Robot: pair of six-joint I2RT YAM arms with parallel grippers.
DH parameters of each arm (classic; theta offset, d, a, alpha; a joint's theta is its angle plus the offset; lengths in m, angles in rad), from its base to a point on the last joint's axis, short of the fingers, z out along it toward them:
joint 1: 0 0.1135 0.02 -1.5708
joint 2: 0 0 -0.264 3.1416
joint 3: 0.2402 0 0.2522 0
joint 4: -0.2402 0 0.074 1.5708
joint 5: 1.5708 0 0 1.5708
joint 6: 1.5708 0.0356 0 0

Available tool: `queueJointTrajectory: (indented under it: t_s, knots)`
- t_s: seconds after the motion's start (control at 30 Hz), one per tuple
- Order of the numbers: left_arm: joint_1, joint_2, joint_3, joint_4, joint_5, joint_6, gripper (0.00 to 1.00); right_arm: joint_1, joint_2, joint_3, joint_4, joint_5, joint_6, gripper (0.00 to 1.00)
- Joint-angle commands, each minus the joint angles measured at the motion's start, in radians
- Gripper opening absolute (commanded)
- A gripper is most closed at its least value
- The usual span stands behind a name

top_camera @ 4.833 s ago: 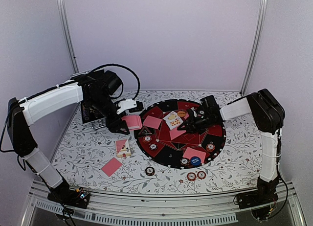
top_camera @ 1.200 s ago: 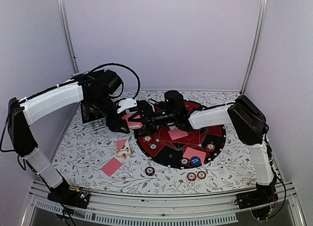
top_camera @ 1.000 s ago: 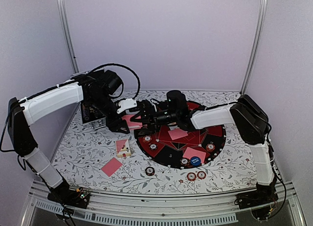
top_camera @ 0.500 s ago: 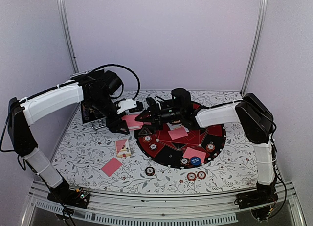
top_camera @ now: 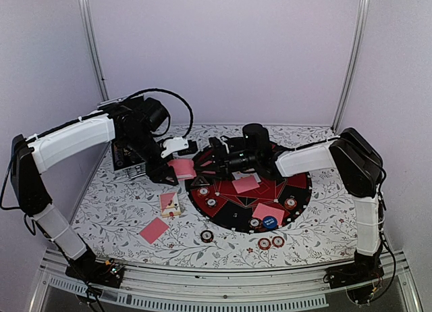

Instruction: Distribute texas hold em gaming equipment

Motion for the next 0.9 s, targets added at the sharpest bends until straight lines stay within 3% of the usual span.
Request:
queueJointTrajectory:
  t_s: [0.0,0.23,0.57,0.87]
  knots:
    - [0.010,-0.024,0.010,0.035,0.020,0.004,0.00,-0.011,-0.032,-0.024,-0.047,-0.005,-0.019,0.25]
    - [0.010,-0.024,0.006,0.034,0.018,0.005,0.00,-0.014,-0.059,-0.032,-0.043,-0.020,-0.010,0.21]
    - [0.010,-0.023,0.010,0.036,0.017,0.006,0.00,-0.055,-0.173,-0.131,-0.044,0.025,-0.026,0.46]
    - [0.010,-0.012,0.024,0.032,0.022,0.004,0.00,-0.028,-0.130,-0.040,-0.014,-0.016,0.005,0.48]
